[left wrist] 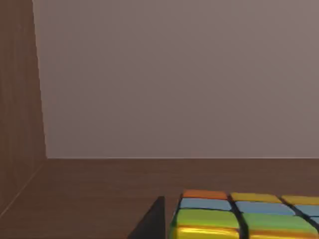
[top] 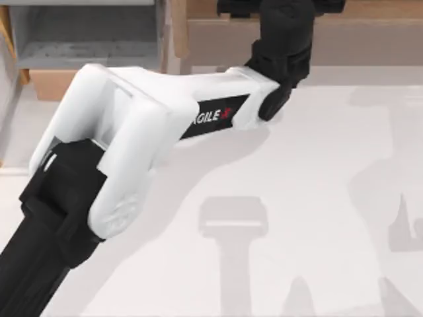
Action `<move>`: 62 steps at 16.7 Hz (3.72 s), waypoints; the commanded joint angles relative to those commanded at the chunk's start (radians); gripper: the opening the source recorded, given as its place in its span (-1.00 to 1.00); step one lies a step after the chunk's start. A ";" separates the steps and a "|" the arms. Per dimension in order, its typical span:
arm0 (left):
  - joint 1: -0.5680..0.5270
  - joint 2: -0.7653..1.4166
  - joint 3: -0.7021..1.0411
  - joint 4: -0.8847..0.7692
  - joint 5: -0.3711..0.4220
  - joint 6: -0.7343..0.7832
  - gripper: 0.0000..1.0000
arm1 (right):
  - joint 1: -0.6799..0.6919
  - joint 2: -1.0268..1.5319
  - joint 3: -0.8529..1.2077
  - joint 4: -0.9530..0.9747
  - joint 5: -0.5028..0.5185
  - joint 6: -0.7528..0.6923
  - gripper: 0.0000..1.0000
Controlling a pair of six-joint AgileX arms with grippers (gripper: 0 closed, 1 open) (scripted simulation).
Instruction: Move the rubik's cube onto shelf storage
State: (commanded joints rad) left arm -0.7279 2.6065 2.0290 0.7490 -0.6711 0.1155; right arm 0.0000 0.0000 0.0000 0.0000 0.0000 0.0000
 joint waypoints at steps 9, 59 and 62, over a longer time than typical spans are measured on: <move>0.000 0.000 0.000 0.000 0.000 0.000 1.00 | 0.000 0.000 0.000 0.000 0.000 0.000 1.00; 1.408 -0.596 -1.541 0.762 1.394 1.475 1.00 | 0.000 0.000 0.000 0.000 0.000 0.000 1.00; 1.387 -0.584 -1.513 0.746 1.373 1.474 1.00 | 0.000 0.000 0.000 0.000 0.000 0.000 1.00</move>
State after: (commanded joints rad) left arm 0.6589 2.0222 0.5157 1.4948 0.7016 1.5897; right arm 0.0000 0.0000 0.0000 0.0000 0.0000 0.0000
